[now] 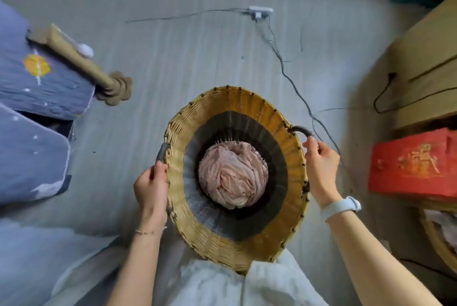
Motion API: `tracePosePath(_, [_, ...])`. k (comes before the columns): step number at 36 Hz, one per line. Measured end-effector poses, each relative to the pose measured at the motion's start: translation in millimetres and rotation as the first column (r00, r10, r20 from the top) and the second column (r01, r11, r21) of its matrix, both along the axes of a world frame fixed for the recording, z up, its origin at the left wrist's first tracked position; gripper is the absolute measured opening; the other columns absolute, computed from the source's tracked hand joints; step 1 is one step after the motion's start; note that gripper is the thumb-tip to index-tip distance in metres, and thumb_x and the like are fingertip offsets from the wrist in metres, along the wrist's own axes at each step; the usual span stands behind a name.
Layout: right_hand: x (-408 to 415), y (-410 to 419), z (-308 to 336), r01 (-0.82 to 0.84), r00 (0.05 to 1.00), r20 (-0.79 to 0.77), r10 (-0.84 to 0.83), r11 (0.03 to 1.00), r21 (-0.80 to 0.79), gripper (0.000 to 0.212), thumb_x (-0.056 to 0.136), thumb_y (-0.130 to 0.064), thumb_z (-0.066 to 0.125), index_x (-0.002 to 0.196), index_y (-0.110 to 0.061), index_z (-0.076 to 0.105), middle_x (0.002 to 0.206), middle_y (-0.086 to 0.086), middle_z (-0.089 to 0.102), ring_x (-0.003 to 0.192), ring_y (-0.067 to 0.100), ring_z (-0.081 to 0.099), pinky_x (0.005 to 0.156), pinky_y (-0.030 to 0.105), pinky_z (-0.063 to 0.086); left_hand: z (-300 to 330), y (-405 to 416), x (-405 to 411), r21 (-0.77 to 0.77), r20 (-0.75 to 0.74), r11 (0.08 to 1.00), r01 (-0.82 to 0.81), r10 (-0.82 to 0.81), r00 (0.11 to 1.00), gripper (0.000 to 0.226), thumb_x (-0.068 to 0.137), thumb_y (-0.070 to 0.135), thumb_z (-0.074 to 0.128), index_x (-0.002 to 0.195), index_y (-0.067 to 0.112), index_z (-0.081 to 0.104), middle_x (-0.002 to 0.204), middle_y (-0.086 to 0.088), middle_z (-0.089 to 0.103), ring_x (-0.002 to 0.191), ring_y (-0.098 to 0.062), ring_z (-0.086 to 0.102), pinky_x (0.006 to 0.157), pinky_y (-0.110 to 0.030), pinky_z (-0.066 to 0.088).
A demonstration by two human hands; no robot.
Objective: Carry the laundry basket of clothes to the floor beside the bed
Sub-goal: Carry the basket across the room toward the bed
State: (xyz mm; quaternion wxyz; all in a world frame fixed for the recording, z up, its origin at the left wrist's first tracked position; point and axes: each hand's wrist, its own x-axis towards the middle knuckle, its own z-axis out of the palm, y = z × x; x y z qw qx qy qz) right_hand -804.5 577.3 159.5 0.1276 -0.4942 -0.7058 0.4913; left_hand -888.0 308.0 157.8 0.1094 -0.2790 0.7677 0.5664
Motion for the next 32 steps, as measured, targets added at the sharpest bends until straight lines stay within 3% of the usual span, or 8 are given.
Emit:
tracePosePath(4, [-81,-15,11,-0.047,0.999,0.016,0.047,0.998,0.028,0.039,0.089,-0.032,0.043,0.076,0.001,0.061,0.059,0.008,0.044,0.059,0.02,0.038,0.061,0.033,0.032,6,-16,-64,0.009,0.026,0.996,-0.085,0.085,0.996,0.022,0.087,0.02,0.051,0.069,0.013,0.061,0.043,0.008,0.051,0.033,-0.002,0.04,0.038,-0.015,0.031])
tracePosePath(7, [-140,-21,22,-0.081,0.996,0.029,0.08,0.996,0.037,0.034,0.089,-0.034,0.042,0.073,-0.011,0.061,0.062,0.008,0.049,0.062,0.022,0.043,0.063,0.034,0.034,14,-23,-109,0.012,0.017,0.996,-0.092,0.092,0.996,0.022,0.088,0.021,0.05,0.076,0.008,0.063,0.053,0.001,0.05,0.048,-0.013,0.039,0.049,-0.025,0.03])
tracePosePath(16, [-292,-16,47,-0.132,0.99,-0.053,0.133,0.991,0.022,0.036,0.091,-0.031,0.042,0.08,-0.002,0.062,0.06,0.005,0.046,0.056,0.015,0.04,0.055,0.027,0.032,29,-25,-248,0.015,-0.027,0.996,-0.09,0.091,0.996,0.022,0.09,0.028,0.046,0.076,0.018,0.061,0.062,0.001,0.049,0.055,-0.016,0.041,0.06,-0.029,0.033])
tracePosePath(20, [-364,-4,49,-0.144,0.987,-0.074,0.143,0.99,0.0,0.035,0.092,-0.032,0.041,0.079,-0.005,0.06,0.063,0.006,0.048,0.056,0.014,0.04,0.053,0.026,0.033,29,-14,-319,-0.004,-0.062,0.995,-0.103,0.103,0.993,0.023,0.09,0.028,0.045,0.076,0.017,0.059,0.062,0.001,0.048,0.055,-0.016,0.04,0.057,-0.029,0.032])
tracePosePath(24, [-439,14,49,-0.155,0.985,-0.077,0.152,0.988,-0.022,0.039,0.091,-0.033,0.042,0.084,-0.001,0.063,0.066,0.022,0.05,0.06,0.017,0.043,0.058,0.03,0.037,34,6,-389,-0.006,-0.094,0.991,-0.131,0.13,0.987,0.026,0.091,0.027,0.043,0.089,0.008,0.06,0.064,-0.002,0.051,0.057,-0.015,0.042,0.059,-0.03,0.036])
tracePosePath(27, [-501,26,51,-0.179,0.981,-0.079,0.176,0.983,-0.041,0.042,0.09,-0.031,0.043,0.085,0.005,0.063,0.086,0.034,0.058,0.07,0.026,0.045,0.064,0.042,0.042,37,22,-438,-0.022,-0.095,0.984,-0.175,0.172,0.981,0.023,0.091,0.027,0.044,0.088,0.011,0.06,0.085,-0.021,0.062,0.071,-0.026,0.051,0.074,-0.036,0.041])
tracePosePath(29, [-539,32,54,-0.215,0.974,-0.082,0.211,0.975,-0.051,0.046,0.09,-0.032,0.043,0.091,0.011,0.062,0.08,0.035,0.054,0.071,0.027,0.045,0.066,0.038,0.038,42,30,-468,-0.034,-0.082,0.978,-0.208,0.205,0.975,0.022,0.091,0.028,0.043,0.087,0.012,0.059,0.094,-0.03,0.063,0.086,-0.046,0.056,0.076,-0.037,0.038])
tracePosePath(32, [-597,42,60,-0.26,0.962,-0.103,0.252,0.962,-0.085,0.048,0.09,-0.03,0.044,0.095,0.015,0.059,0.072,0.025,0.046,0.071,0.026,0.043,0.067,0.036,0.036,50,38,-510,-0.072,-0.059,0.964,-0.256,0.252,0.966,0.024,0.092,0.029,0.042,0.087,0.012,0.059,0.111,-0.033,0.062,0.084,-0.044,0.055,0.077,-0.04,0.043])
